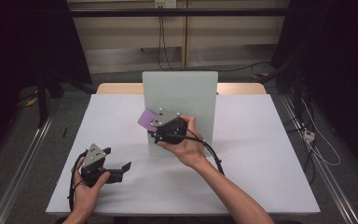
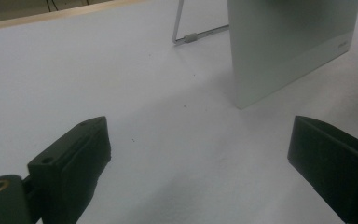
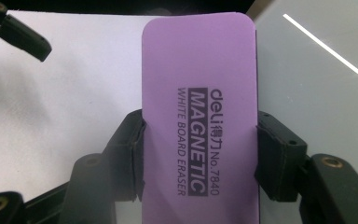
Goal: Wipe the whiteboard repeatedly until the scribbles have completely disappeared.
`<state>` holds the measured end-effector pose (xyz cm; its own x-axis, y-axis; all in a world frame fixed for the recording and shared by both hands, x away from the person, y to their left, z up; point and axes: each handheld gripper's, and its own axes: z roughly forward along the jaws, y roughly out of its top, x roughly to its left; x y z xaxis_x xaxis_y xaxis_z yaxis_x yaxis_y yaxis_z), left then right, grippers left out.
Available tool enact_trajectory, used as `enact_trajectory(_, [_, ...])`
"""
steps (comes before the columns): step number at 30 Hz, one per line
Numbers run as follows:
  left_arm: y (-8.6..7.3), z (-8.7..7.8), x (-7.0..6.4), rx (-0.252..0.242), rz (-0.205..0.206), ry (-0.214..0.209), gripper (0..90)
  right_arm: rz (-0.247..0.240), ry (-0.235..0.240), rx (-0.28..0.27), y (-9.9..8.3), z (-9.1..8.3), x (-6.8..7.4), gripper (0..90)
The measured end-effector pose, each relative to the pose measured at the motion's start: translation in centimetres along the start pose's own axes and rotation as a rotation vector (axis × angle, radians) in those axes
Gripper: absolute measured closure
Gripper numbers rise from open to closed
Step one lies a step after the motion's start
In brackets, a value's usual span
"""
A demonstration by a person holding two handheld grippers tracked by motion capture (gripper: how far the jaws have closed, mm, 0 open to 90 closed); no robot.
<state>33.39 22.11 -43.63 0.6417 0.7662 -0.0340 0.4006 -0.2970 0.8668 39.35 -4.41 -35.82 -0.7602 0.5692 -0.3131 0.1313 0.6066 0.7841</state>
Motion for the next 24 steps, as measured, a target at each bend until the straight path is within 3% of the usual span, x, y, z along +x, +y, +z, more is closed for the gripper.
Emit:
enact_trajectory(3, [-0.1, 0.0, 0.1, 0.003, -0.001, 0.002, 5.8, 0.022, 0.01, -0.012, 0.0, -0.1, -0.2, 42.1])
enact_trajectory(6, [0.0, -0.1, 0.1, -0.001, -0.004, 0.0, 5.8, 0.023, -0.03, -0.029, 0.5, -0.8, -1.0, 42.1])
enact_trajectory(11, [0.0, -0.2, 0.1, -0.002, -0.005, 0.002, 5.8, 0.047, -0.097, -0.062, 1.6, -2.9, -3.4, 42.1])
enact_trajectory(18, [0.0, -0.2, 0.2, -0.007, -0.01, 0.004, 5.8, 0.046, -0.193, -0.067, 2.8, -5.5, -6.3, 42.1])
enact_trajectory(24, [0.0, -0.2, 0.1, -0.004, -0.002, 0.001, 5.8, 0.06, -0.22, -0.094, 3.9, -5.5, -6.8, 42.1])
